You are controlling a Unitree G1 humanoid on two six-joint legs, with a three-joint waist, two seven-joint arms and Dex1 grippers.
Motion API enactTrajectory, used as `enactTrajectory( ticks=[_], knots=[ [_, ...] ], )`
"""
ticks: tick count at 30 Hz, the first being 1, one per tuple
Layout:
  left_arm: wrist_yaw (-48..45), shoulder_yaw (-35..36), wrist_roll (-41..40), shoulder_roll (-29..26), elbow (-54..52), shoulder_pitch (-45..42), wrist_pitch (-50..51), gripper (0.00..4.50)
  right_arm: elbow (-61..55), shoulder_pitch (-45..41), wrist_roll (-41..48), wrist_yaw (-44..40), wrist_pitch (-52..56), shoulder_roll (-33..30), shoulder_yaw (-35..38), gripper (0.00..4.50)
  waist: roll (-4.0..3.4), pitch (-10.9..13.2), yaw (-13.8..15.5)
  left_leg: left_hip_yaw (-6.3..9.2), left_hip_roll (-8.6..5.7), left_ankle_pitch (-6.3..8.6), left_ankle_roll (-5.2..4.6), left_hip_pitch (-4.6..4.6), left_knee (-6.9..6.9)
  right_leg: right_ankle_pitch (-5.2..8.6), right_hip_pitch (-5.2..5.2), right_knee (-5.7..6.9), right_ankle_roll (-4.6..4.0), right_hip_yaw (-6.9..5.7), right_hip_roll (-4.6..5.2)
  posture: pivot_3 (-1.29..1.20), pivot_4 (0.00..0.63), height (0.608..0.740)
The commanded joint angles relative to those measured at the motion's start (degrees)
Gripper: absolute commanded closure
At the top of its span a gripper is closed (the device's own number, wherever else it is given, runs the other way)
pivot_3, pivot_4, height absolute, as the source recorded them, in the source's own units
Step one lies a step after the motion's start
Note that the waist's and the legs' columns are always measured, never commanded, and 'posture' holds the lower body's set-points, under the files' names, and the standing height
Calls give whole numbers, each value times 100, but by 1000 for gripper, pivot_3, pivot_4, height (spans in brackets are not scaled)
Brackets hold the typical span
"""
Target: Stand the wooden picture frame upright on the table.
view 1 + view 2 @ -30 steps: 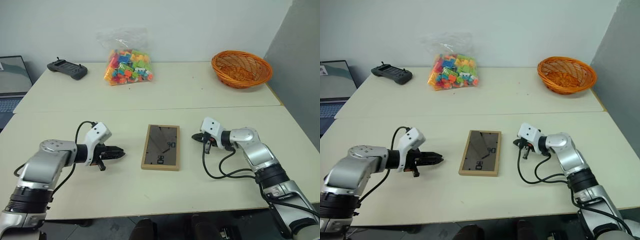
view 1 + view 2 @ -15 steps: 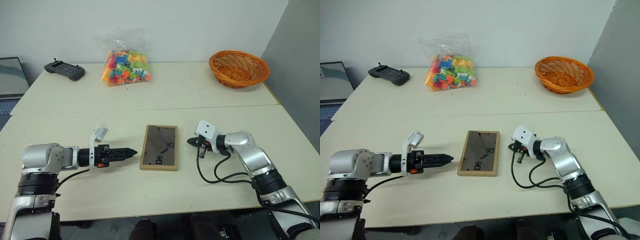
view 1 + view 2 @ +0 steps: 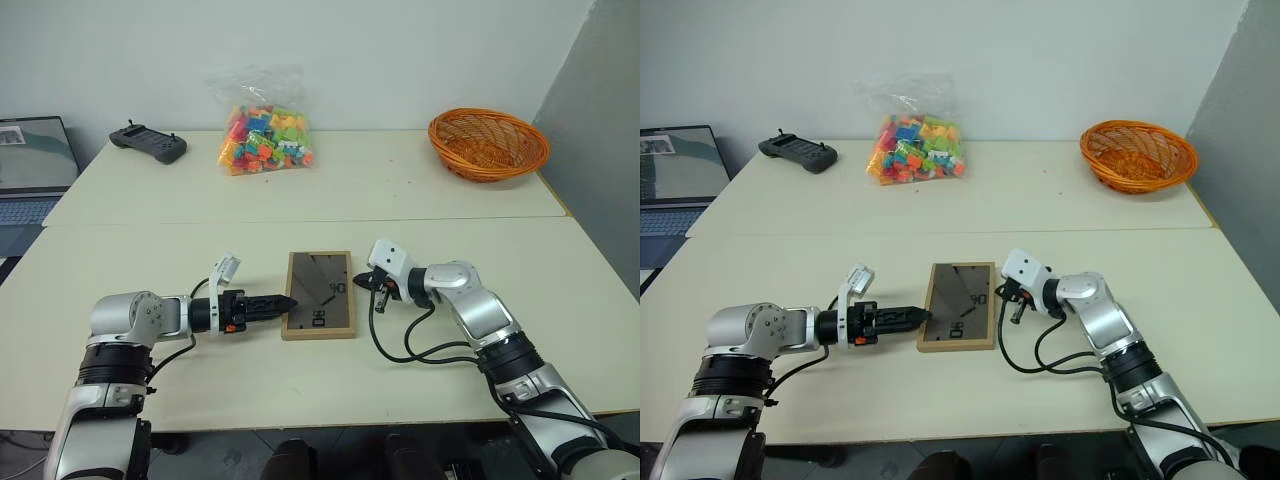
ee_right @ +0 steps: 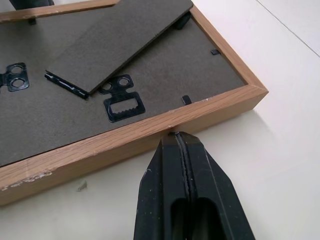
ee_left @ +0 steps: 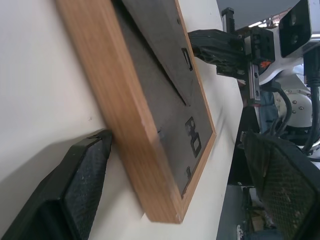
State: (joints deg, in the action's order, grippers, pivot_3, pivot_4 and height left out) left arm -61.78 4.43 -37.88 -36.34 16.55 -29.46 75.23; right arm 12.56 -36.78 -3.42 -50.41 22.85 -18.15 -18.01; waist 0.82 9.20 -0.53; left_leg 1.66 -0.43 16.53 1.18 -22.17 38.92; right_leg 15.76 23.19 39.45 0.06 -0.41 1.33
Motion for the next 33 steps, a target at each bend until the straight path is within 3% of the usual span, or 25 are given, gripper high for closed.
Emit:
enactTrajectory(
  ticks=[1,6,13,22,33],
  knots=[
    [87,-106,-516,183,-775,350,717,98,37,-247,34,114,-178,165,-12,4500,1,0,-16,-1,0,0,1,-1,-1,0,1,-2,0,0,0,0,150,740],
    [508,140,-679,381,-1215,615,914,98,47,-239,60,171,-165,205,31,4500,1,0,-45,2,4,-2,4,-23,-1,2,9,-21,3,1,0,0,150,740],
    [1366,534,-456,893,-874,462,598,98,-176,-47,87,121,-76,89,-19,4500,1,-1,8,7,0,0,1,-20,-1,1,4,-19,3,-7,2,0,150,740],
    [1515,621,-766,942,-1246,605,732,98,-714,329,197,-391,296,-507,-87,4500,1,-1,26,9,0,-1,1,-17,-1,1,3,-15,3,-7,2,0,150,740],
    [1566,478,-978,870,-1603,785,755,98,-1142,334,697,-489,884,-346,-9,4500,2,-1,3,12,2,-1,2,-19,-6,1,4,-26,3,-7,1,0,150,740]
  ],
)
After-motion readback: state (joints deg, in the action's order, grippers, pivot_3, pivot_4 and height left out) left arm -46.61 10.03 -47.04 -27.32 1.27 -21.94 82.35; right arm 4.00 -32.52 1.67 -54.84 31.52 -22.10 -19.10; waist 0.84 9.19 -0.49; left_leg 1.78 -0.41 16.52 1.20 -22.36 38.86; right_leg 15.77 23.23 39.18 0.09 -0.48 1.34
